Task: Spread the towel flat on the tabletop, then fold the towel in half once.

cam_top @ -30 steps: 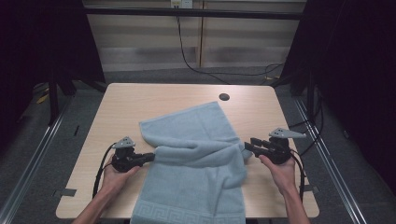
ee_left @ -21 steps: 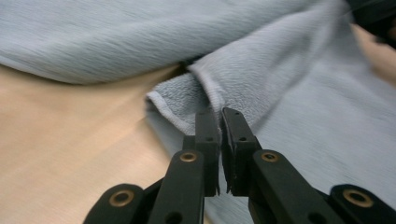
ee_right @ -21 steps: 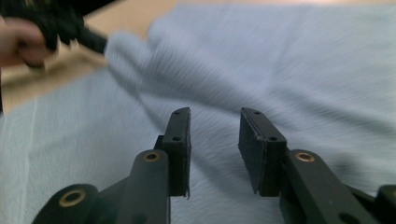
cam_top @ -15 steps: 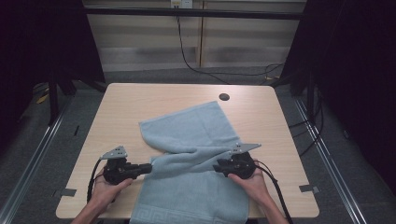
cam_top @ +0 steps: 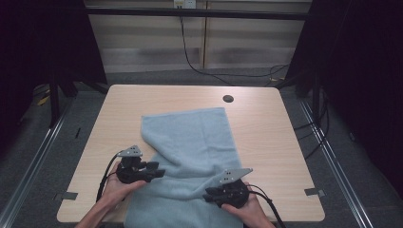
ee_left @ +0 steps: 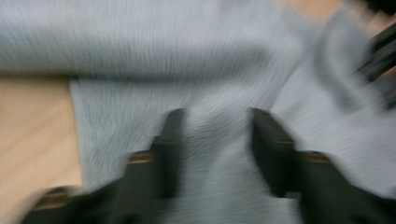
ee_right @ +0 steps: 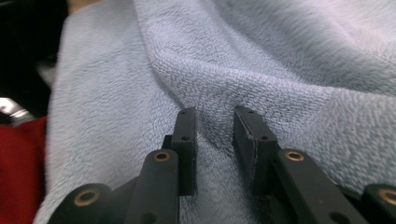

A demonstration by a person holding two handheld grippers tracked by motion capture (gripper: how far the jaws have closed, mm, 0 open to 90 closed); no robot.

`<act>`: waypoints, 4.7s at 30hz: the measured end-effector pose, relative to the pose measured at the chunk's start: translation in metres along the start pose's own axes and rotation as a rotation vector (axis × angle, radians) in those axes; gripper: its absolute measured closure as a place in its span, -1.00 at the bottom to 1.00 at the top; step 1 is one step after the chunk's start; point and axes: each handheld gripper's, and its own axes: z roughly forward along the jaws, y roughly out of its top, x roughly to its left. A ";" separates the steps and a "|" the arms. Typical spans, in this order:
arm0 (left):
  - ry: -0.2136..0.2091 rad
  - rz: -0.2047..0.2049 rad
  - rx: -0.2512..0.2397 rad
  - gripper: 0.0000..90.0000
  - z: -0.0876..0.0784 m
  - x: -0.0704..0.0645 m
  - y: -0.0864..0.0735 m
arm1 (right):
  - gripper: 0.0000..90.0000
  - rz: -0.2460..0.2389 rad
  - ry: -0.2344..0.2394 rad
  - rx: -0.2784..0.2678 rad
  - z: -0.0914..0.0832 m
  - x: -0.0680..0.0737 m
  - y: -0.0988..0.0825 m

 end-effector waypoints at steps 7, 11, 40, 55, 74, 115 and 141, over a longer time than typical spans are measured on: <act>0.000 -0.012 0.035 0.64 -0.012 -0.006 -0.019 | 0.51 0.059 0.038 0.029 -0.022 0.020 -0.025; -0.034 -0.019 0.080 0.76 -0.024 -0.017 -0.030 | 0.45 0.037 0.049 0.049 -0.034 0.024 -0.028; 0.049 -0.062 -0.070 0.36 0.026 0.045 0.021 | 0.30 0.140 -0.263 0.004 -0.010 -0.089 0.025; -0.009 0.024 -0.012 0.39 0.015 -0.004 -0.001 | 0.31 0.141 -0.224 -0.004 -0.039 -0.043 -0.014; -0.022 0.033 0.002 0.03 0.001 -0.027 -0.008 | 0.15 0.148 -0.180 -0.049 -0.048 -0.011 -0.021; 0.181 -0.164 -0.087 -0.05 0.001 0.104 0.050 | 0.00 0.264 -0.405 -0.101 -0.018 -0.195 0.049; 0.200 -0.133 -0.086 -0.08 0.022 0.110 0.045 | 0.83 0.184 -0.423 -0.053 -0.011 -0.177 0.045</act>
